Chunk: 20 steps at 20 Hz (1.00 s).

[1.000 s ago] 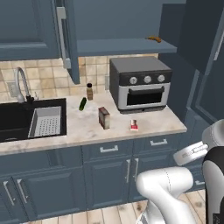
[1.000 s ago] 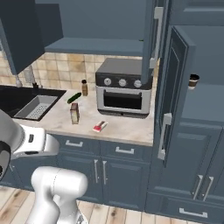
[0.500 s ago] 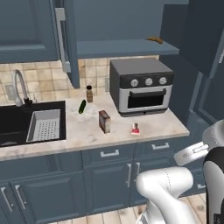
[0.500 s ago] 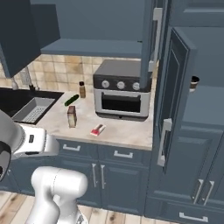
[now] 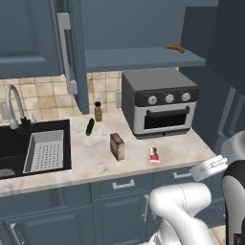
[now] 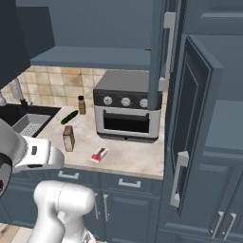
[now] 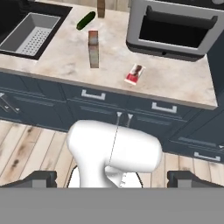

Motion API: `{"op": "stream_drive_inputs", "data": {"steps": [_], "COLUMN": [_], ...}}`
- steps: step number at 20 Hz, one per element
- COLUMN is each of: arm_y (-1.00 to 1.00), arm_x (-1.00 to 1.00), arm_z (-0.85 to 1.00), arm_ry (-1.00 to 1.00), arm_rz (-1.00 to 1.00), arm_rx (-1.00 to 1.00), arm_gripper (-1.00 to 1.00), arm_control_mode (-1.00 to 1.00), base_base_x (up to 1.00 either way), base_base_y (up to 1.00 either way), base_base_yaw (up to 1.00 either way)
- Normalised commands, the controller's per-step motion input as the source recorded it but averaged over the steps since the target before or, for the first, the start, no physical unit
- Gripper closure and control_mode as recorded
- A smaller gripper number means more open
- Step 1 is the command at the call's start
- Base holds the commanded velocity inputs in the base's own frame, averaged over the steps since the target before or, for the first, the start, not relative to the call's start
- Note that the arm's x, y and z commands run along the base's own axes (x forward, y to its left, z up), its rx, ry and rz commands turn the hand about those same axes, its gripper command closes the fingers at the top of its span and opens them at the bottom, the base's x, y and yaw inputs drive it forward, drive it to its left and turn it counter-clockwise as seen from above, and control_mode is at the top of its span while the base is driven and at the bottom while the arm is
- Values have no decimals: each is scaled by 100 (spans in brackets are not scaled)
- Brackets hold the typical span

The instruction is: Pick the bar and boxed food from the counter and place them in the cabinets closest to them.

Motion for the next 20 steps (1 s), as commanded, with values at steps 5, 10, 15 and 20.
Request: {"op": "stream_drive_inputs", "data": {"steps": [5, 10, 15, 20], "arm_y": [0, 0, 0, 0], "arm_x": [0, 0, 0, 0], "arm_z": [0, 0, 0, 0], "arm_ry": [0, 0, 0, 0], "arm_rz": [0, 0, 0, 0], "arm_rx": [0, 0, 0, 0], "arm_gripper": [-100, -100, -100, -100], "arm_control_mode": [100, 100, 100, -100], "base_base_x": [52, 47, 20, 0], "base_base_y": [14, 16, 11, 0], "base_base_yaw": [-4, -5, -2, 0]}}
